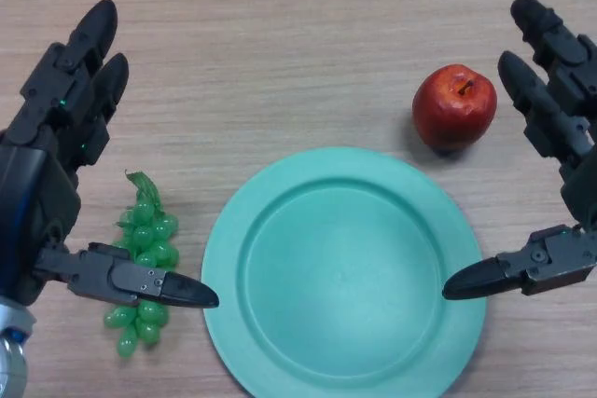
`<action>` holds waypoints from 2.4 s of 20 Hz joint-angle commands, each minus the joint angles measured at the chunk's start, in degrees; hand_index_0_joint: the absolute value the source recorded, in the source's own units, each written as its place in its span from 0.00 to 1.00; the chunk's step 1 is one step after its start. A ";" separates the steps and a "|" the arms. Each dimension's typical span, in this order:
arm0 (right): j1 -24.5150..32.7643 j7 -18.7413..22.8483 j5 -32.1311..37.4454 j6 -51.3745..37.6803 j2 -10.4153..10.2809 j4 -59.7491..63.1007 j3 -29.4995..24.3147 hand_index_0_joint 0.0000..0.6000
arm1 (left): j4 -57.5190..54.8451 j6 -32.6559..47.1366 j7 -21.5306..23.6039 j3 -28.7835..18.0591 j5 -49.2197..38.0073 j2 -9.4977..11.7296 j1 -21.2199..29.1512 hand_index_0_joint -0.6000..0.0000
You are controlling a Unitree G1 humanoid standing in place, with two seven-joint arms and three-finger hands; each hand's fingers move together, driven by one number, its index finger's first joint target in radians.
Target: Pick up the red apple and place it on the plate
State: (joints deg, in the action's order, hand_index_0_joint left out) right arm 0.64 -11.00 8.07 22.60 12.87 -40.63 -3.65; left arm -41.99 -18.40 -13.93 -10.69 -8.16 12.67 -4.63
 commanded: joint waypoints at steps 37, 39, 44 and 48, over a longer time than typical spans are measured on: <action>39.65 4.20 -13.99 -28.04 3.79 68.93 -0.97 1.00 | -6.63 9.57 1.21 -7.69 -7.44 -0.18 -2.16 1.00; 38.25 3.67 -10.01 -22.81 3.75 64.21 -0.43 1.00 | -6.59 10.05 1.38 -7.22 -7.29 -0.44 -2.41 1.00; 34.22 2.60 -2.90 -10.19 3.80 47.51 -0.16 1.00 | -6.69 9.15 1.69 -6.82 -7.90 -0.12 -2.14 1.00; 27.09 1.75 -1.38 -3.37 3.38 29.70 1.35 1.00 | -6.27 9.61 1.70 -6.31 -7.61 -0.26 -2.32 1.00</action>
State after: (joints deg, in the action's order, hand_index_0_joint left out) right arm 25.02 -9.10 4.80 23.84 15.09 -9.11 -0.38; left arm -45.63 -16.60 -13.43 -14.25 -14.57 11.35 -7.80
